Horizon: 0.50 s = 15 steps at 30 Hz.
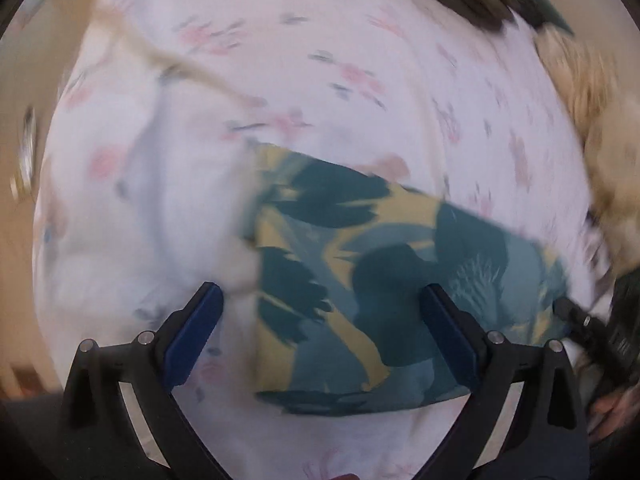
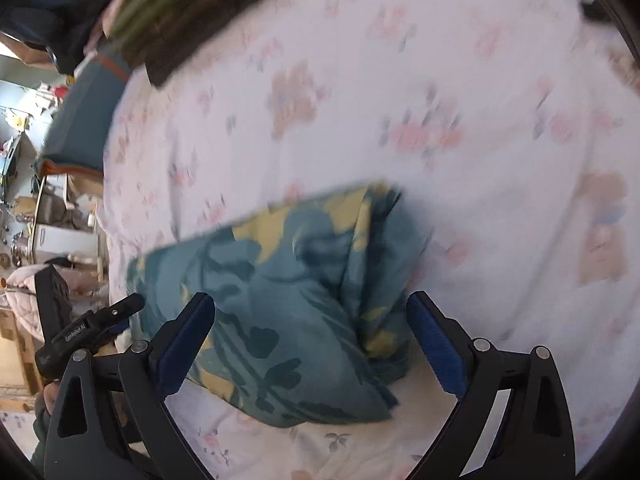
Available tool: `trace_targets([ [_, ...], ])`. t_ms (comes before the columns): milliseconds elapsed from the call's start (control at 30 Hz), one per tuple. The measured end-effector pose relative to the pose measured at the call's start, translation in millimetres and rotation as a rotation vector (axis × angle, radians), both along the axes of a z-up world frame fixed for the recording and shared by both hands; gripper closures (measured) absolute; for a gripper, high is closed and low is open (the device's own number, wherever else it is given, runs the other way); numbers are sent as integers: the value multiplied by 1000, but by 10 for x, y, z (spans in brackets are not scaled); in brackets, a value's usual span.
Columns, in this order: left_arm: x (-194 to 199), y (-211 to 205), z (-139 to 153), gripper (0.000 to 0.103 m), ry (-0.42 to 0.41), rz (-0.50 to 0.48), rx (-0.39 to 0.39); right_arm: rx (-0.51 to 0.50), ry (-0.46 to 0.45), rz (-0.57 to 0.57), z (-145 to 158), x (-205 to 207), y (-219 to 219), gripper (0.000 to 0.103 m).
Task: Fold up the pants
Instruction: 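Grasp the folded shorts bundle with both grippers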
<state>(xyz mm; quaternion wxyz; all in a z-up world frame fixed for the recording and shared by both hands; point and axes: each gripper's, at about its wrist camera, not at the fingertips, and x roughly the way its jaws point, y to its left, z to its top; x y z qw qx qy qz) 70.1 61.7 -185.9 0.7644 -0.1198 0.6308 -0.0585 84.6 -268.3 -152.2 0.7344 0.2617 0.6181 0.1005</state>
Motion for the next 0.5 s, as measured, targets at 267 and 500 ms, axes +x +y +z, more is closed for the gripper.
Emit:
trace_targets([
  [267, -89, -348, 108, 67, -55, -156, -82, 27, -18, 130, -87, -39, 387, 33],
  [500, -188, -494, 328, 89, -165, -221, -65, -12, -125, 160, 211, -94, 435, 64],
])
